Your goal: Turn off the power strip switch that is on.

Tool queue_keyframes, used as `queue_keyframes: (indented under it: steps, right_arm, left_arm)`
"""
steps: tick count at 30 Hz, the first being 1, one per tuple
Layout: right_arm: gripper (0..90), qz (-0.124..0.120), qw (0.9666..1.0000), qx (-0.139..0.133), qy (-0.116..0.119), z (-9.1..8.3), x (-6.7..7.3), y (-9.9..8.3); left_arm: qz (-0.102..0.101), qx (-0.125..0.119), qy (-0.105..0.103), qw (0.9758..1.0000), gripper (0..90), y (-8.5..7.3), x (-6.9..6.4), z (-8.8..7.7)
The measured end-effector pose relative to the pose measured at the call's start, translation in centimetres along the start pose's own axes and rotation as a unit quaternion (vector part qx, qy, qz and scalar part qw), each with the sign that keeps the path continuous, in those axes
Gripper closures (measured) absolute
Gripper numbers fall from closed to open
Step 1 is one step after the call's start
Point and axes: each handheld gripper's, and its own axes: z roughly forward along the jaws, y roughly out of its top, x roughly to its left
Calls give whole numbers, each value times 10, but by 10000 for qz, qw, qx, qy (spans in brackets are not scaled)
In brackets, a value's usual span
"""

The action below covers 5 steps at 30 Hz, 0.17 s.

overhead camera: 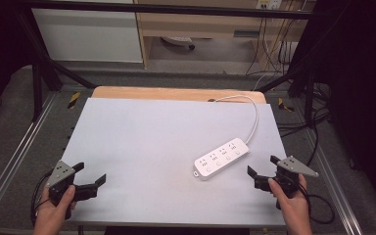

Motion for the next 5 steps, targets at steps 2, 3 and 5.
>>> queue_keyframes:
  steps: [2, 3, 5]
  right_arm:
    - [30, 42, 9998, 171, -16, 4, -3, -8]
    - [35, 59, 9996, 265, -34, 7, -4, -11]
    - [39, 37, 9988, 492, -72, 13, -5, -15]
  left_arm:
    - [8, -4, -13, 10000, 64, 0, 0, 0]
    - [11, -3, -16, 10000, 64, 0, -1, 0]
    - [7, -11, -12, 10000, 64, 0, -1, 0]
